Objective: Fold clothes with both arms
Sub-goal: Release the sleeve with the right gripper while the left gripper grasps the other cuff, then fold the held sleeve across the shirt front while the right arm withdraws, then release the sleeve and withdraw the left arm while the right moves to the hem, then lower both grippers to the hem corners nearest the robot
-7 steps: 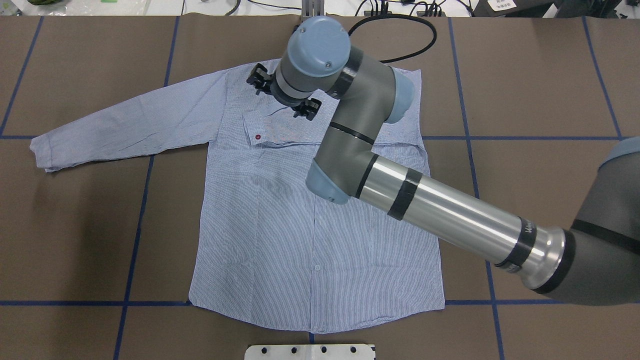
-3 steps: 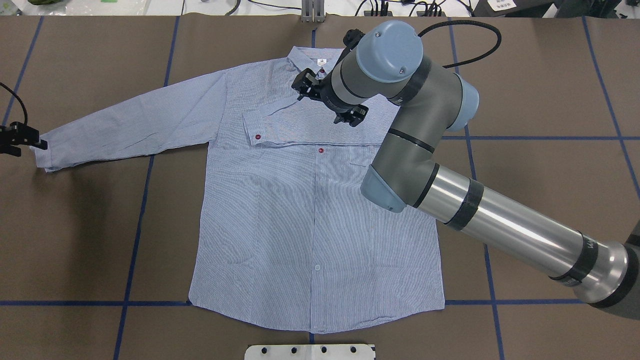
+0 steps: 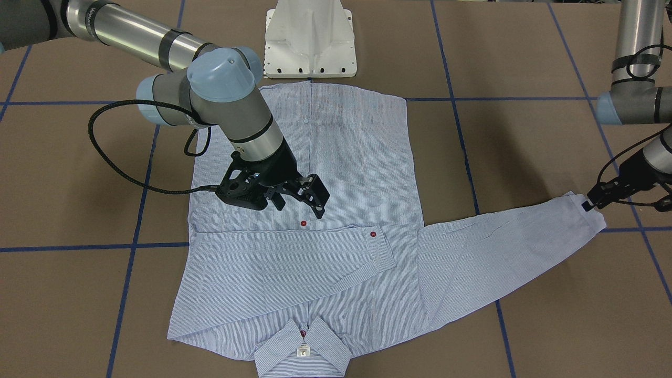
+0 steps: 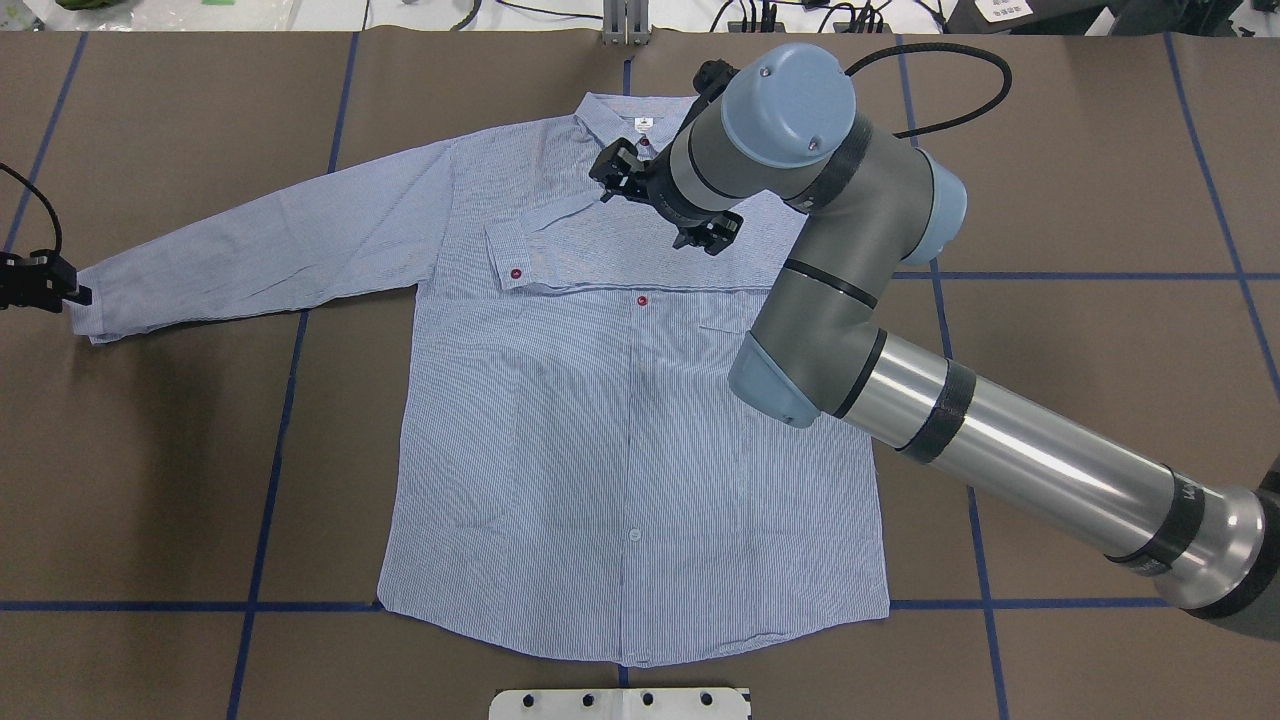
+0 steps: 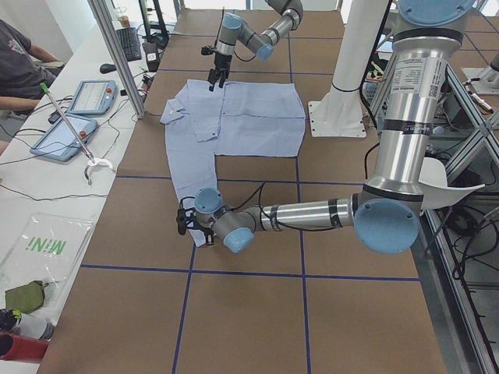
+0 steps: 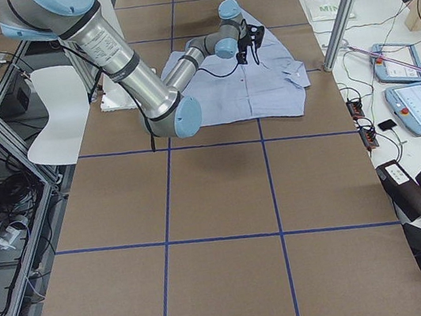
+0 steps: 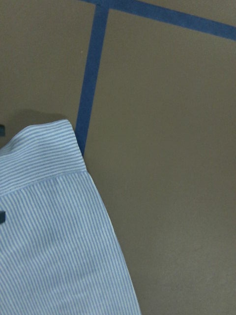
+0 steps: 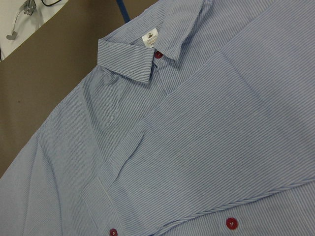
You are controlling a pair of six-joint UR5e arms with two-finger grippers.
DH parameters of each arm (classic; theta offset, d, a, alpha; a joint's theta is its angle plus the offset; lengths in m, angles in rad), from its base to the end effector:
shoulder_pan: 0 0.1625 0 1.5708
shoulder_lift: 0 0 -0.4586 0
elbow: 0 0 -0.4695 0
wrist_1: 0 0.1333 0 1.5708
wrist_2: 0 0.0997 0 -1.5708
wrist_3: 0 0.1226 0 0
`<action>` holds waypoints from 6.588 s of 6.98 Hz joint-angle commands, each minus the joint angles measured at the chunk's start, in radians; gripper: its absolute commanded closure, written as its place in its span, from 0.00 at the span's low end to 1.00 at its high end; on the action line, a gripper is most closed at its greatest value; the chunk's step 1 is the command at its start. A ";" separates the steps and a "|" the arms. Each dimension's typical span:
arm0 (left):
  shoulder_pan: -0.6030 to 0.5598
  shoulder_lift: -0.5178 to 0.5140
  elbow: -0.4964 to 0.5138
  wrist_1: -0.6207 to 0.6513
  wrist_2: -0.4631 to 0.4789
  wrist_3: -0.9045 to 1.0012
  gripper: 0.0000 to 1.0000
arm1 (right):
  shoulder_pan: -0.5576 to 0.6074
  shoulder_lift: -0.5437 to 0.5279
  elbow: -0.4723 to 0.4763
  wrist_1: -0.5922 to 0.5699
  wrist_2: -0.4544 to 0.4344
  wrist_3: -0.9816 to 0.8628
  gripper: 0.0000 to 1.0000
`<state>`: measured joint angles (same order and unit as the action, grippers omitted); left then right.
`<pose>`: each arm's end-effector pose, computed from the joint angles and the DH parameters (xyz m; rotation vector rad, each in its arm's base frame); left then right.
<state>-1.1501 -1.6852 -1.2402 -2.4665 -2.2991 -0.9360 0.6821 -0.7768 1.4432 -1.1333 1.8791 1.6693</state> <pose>0.2166 -0.6108 0.7273 0.0661 0.9514 -0.2285 -0.5956 -0.6075 0.1573 0.0510 -1.1414 0.5253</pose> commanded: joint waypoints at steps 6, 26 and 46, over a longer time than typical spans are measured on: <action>0.017 0.002 0.022 0.001 0.003 0.000 1.00 | 0.001 -0.007 0.005 0.000 -0.002 0.003 0.01; 0.544 -0.981 0.180 0.287 0.380 -1.086 1.00 | 0.415 -0.486 0.298 -0.137 0.284 -0.388 0.01; 0.512 -0.226 -0.579 0.235 0.302 -0.534 0.05 | -0.673 -0.894 0.749 -0.138 -0.529 0.727 0.14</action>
<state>-0.6343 -1.9172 -1.8182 -2.2322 -1.9968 -1.4675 0.0257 -1.6781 2.2402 -1.2789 1.3863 2.3559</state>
